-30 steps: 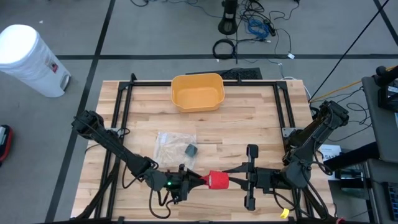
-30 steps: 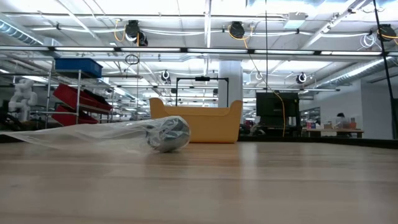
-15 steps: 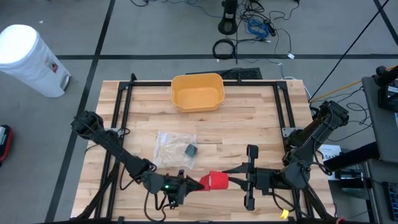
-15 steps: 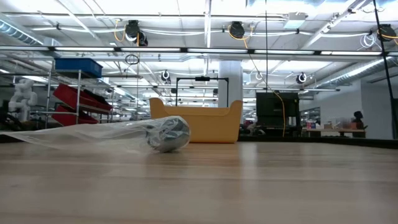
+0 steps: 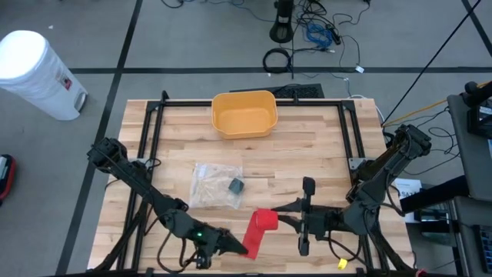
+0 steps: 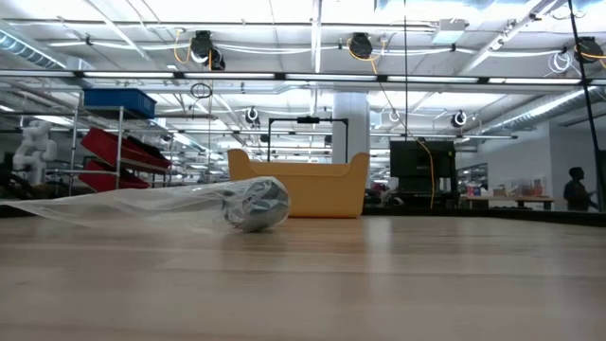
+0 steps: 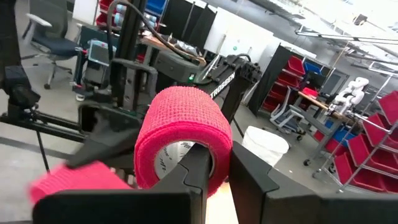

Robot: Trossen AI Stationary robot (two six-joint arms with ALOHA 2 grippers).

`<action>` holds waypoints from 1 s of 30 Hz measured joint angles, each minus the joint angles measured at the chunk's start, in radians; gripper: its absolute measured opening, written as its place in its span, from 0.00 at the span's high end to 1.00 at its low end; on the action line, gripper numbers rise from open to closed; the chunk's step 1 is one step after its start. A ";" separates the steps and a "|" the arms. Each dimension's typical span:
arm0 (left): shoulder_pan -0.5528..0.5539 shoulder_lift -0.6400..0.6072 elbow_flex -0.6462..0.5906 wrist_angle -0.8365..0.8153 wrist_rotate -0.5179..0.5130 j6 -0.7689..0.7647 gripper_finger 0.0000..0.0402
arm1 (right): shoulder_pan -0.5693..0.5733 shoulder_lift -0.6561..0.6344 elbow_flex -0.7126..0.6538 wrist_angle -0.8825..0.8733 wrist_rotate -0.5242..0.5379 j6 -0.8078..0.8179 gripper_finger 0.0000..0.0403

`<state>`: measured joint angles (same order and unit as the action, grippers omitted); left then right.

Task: Roll bandage
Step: Roll the red bandage

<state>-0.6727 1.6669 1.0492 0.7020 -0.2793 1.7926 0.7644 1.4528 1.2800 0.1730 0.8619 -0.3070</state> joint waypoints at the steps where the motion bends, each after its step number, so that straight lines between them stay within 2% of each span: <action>1: 0.000 0.000 0.000 0.009 0.035 -0.030 0.99 | -0.005 0.000 0.000 0.001 0.000 0.000 0.90; 3: 0.001 0.000 0.000 0.025 0.069 -0.068 0.99 | -0.012 0.000 0.000 0.000 0.000 0.000 0.90; 18: 0.008 0.000 0.002 0.154 0.130 -0.176 0.99 | -0.096 0.022 0.000 -0.072 0.003 0.007 0.90; 24: 0.015 -0.001 0.094 0.172 0.024 -0.466 0.99 | -0.123 0.051 0.000 -0.105 0.001 0.011 0.90; 30: 0.018 -0.002 0.153 0.126 -0.061 -0.477 0.99 | -0.122 0.062 0.000 -0.117 0.000 0.029 0.90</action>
<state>-0.6544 1.6653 1.2022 0.8284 -0.3399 1.3157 0.6419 1.5150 1.2797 0.0562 0.8618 -0.2783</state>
